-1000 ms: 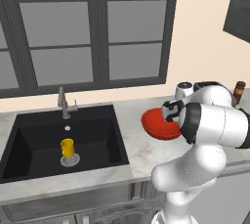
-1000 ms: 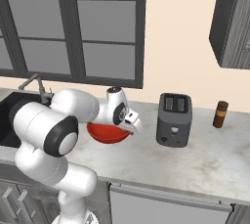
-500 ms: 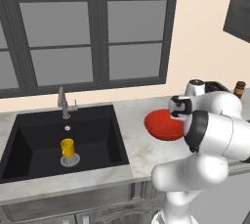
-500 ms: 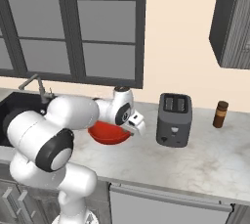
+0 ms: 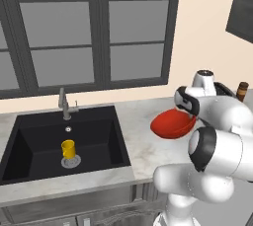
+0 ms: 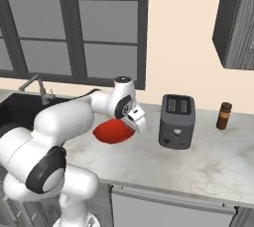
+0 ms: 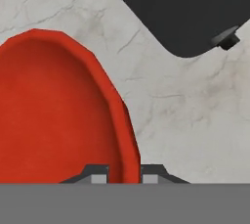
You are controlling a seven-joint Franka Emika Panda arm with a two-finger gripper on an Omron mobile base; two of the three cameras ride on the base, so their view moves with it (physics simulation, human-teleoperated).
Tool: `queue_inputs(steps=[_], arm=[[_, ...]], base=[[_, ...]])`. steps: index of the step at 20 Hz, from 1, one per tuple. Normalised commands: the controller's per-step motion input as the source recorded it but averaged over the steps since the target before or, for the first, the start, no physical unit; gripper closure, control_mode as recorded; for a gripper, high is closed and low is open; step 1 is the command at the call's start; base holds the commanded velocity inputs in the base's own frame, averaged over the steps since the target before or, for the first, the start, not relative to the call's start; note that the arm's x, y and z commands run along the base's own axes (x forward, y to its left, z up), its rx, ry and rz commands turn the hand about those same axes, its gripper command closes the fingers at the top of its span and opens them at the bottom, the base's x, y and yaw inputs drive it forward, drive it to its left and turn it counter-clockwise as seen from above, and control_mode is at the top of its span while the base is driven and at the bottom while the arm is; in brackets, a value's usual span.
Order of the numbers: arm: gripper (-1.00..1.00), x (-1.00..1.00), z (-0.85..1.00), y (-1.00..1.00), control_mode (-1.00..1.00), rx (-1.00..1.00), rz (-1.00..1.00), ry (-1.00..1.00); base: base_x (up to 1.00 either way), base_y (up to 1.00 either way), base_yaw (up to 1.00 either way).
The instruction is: Pick the mug and place it in the sink. Pick the bowl and place it in the open cabinet and then close the cabinet.
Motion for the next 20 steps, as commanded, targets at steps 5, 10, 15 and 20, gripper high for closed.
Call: queue_inputs(steps=[5,10,15,20], arm=[[1.0,-0.1,0.47,0.0,-1.0,0.01,-0.24,0.0],[1.0,-0.15,0.46,0.0,-1.0,0.04,-0.29,0.0],[1.0,-0.2,0.52,0.0,-1.0,0.02,-0.35,-0.06],[1.0,-0.32,0.56,0.0,-1.0,0.02,-0.41,-0.14]], base=[[0.0,0.0,0.0],[0.0,0.0,0.0],[0.0,0.0,0.0],[0.0,0.0,0.0]])
